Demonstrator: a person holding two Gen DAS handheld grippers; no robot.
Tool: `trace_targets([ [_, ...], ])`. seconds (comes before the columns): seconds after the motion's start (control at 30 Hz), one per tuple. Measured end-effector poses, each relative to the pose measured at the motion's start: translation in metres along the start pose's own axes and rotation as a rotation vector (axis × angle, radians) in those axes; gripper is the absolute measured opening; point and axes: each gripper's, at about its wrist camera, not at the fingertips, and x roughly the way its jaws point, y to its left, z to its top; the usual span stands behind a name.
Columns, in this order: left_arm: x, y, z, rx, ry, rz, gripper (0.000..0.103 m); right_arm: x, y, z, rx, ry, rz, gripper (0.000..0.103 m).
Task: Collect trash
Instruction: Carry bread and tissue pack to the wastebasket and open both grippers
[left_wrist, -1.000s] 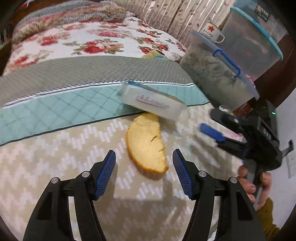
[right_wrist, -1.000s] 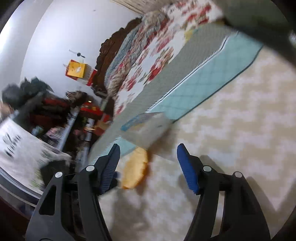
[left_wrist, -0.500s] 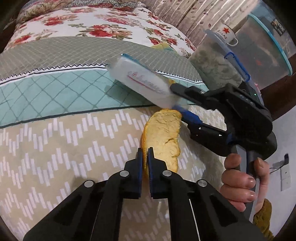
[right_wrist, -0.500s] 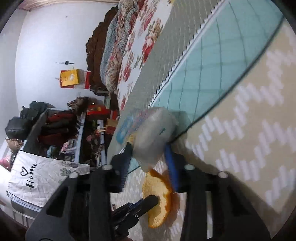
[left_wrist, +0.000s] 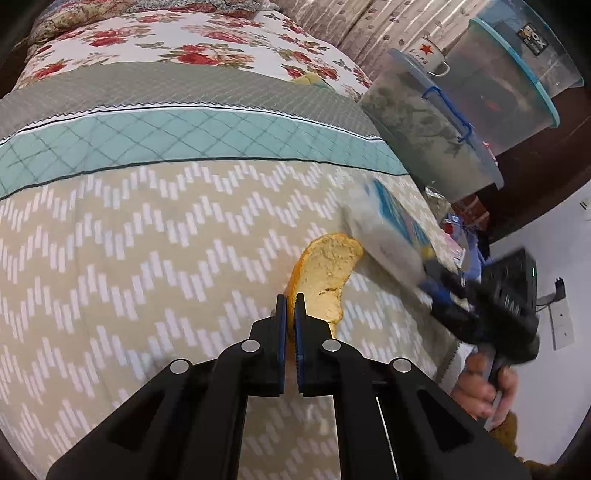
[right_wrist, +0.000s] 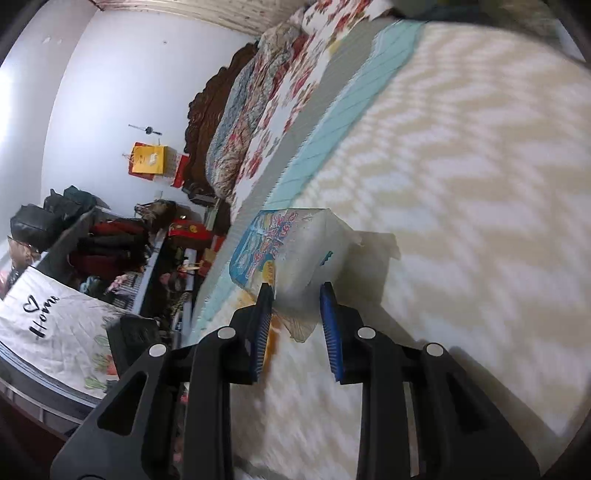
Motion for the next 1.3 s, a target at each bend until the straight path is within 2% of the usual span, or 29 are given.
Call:
trace_targets([
  [0.13, 0.01, -0.022, 0.007, 0.017, 0.027, -0.041, 0.003, -0.054, -0.013, -0.012, -0.02, -0.112, -0.051, 0.029],
  [0.37, 0.05, -0.101, 0.036, 0.133, 0.07, -0.088, 0.003, -0.153, -0.047, -0.001, -0.007, -0.368, -0.149, 0.029],
  [0.53, 0.088, -0.176, 0.065, 0.239, 0.094, -0.132, 0.003, -0.217, -0.065, 0.016, -0.033, -0.548, -0.336, 0.029],
  [0.67, 0.131, -0.234, 0.091, 0.3, 0.111, -0.144, 0.003, -0.248, -0.075, 0.034, -0.076, -0.661, -0.536, 0.029],
  [0.77, 0.165, -0.272, 0.104, 0.353, 0.114, -0.123, 0.003, -0.253, -0.08, 0.051, -0.123, -0.695, -0.669, 0.029],
  [0.9, 0.209, -0.308, 0.116, 0.407, 0.119, -0.08, 0.003, -0.251, -0.089, 0.073, -0.198, -0.674, -0.794, 0.029],
  [0.97, 0.232, -0.321, 0.118, 0.449, 0.107, -0.018, 0.004, -0.243, -0.09, 0.083, -0.246, -0.651, -0.851, 0.029],
  [1.03, 0.252, -0.324, 0.117, 0.474, 0.103, 0.047, 0.004, -0.242, -0.094, 0.09, -0.251, -0.637, -0.821, 0.029],
  [1.1, 0.276, -0.318, 0.114, 0.467, 0.159, 0.107, 0.006, -0.241, -0.087, 0.092, -0.27, -0.652, -0.782, 0.029],
  [1.13, 0.281, -0.314, 0.114, 0.458, 0.184, 0.111, 0.007, -0.241, -0.082, 0.091, -0.282, -0.658, -0.757, 0.029],
  [1.2, 0.276, -0.31, 0.111, 0.456, 0.176, 0.082, 0.016, -0.238, -0.077, 0.089, -0.304, -0.659, -0.726, 0.029],
  [1.3, 0.257, -0.309, 0.111, 0.463, 0.151, 0.04, 0.032, -0.219, -0.066, 0.091, -0.341, -0.609, -0.708, 0.029],
])
